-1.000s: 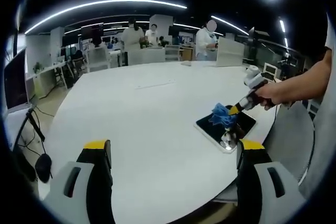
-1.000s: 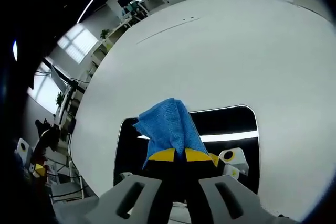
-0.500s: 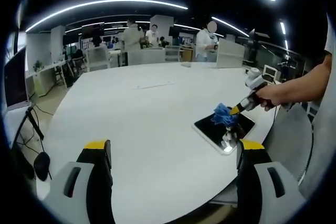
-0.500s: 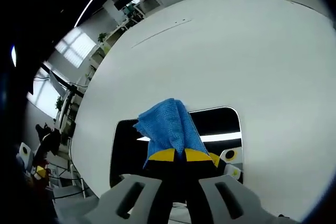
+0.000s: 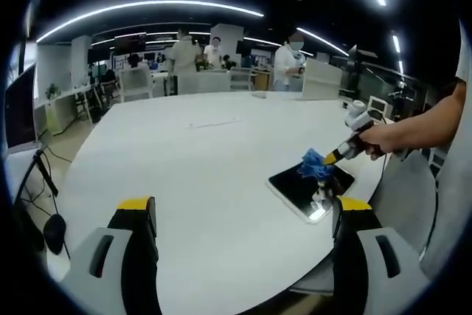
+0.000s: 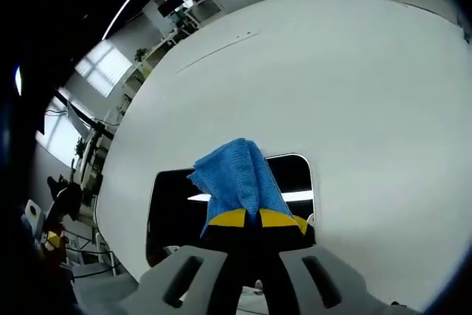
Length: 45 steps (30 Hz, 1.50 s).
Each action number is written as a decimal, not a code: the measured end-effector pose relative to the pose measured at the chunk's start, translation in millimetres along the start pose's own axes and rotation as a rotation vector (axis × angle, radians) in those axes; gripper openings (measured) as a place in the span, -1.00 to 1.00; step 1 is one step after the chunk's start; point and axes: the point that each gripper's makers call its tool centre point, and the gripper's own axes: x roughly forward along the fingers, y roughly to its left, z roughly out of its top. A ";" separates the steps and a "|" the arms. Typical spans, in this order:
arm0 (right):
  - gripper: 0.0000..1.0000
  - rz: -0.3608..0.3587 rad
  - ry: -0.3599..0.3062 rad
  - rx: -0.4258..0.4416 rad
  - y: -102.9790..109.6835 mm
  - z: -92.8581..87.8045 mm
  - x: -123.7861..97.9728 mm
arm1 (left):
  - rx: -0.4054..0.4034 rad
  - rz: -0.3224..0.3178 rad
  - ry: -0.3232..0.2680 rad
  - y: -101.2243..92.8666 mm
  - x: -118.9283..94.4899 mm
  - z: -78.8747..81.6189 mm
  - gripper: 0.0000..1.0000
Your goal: Wipe the mirror surface with the cleaning cloth until all visible marks leave the cleaned area.
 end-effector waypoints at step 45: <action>-1.00 -0.069 -0.021 -0.035 -37.4 -0.6 -20.7 | -0.006 0.033 0.013 -19.3 10.2 7.5 0.98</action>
